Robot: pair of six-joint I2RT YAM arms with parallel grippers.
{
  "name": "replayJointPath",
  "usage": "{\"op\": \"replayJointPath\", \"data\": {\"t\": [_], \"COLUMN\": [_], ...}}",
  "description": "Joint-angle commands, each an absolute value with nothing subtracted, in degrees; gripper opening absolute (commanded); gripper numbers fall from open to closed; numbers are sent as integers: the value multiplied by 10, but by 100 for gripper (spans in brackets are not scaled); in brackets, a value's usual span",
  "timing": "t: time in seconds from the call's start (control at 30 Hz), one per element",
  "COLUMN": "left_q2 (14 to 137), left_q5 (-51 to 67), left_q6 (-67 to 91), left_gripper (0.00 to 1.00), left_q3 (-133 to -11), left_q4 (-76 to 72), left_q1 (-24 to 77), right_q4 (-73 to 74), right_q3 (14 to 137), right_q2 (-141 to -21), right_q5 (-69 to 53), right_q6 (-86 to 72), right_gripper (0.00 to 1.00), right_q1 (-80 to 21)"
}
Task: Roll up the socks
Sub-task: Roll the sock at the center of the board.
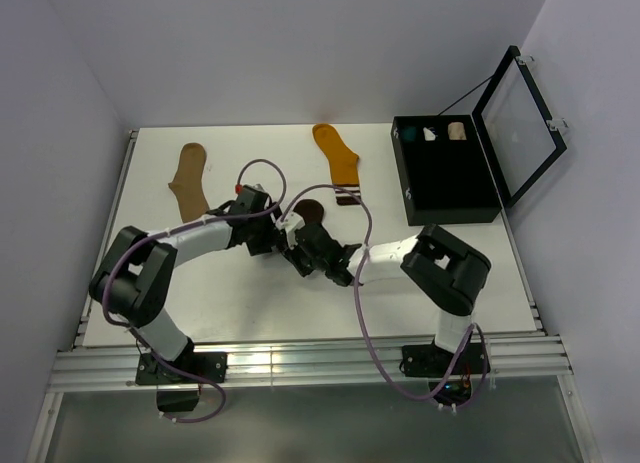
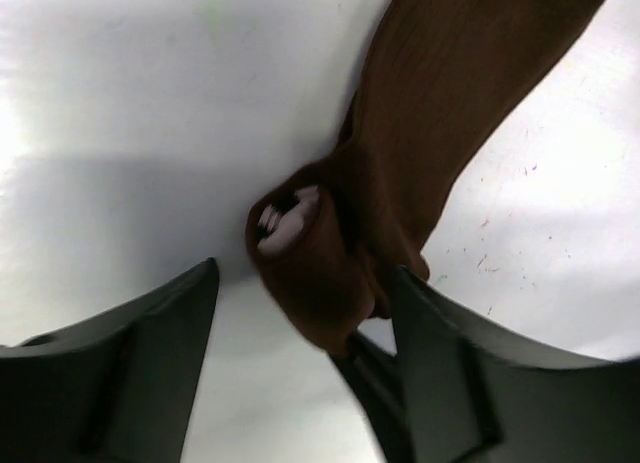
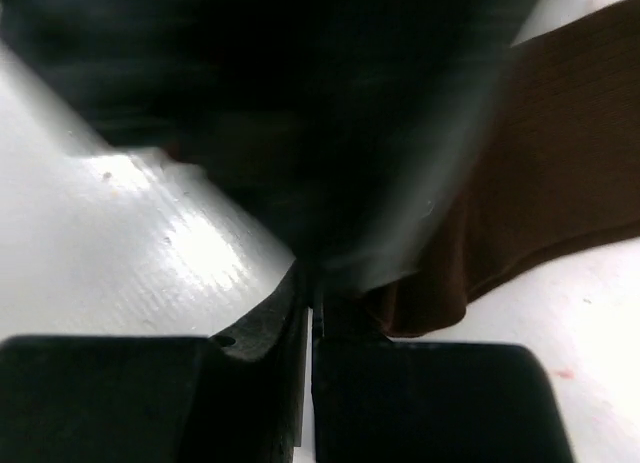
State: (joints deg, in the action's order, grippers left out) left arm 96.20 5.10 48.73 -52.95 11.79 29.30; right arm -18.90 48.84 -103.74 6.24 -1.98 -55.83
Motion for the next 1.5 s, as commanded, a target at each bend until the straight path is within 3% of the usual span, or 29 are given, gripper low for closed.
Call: {"op": "replayJointPath", "data": {"t": [0.0, 0.03, 0.1, 0.47, 0.97, 1.17, 1.4, 1.47], "left_q2": [907, 897, 869, 797, 829, 861, 896, 910], "left_q5": [22, 16, 3, -5, 3, -17, -15, -7], "left_q6": [497, 503, 521, 579, 613, 616, 606, 600], "left_gripper": [76, 82, 86, 85, 75, 62, 35, 32], "left_q3": [-507, -500, -480, -391, -370, -388, -398, -406], "left_q4": [117, 112, 100, 44, 12, 25, 35, 40], "left_q1": [288, 287, 278, 268, 277, 276, 277, 277], "right_q4": [-161, -156, -149, -163, -143, -147, -133, -131], "right_q3": [489, 490, 497, 541, 589, 589, 587, 583], "right_q2": [-1017, -1017, -1023, -1100, -1166, -1171, -1151, -1142], "right_q5": [-93, -122, -194, -461, -525, -520, -499, -487], "right_q6": [-83, -89, -109, -230, -280, -289, -280, -275], "right_gripper": [0, 0, 0, 0, 0, 0, 0, 3], "right_q1": [-517, -506, -477, -389, -354, -355, -355, -355]}}
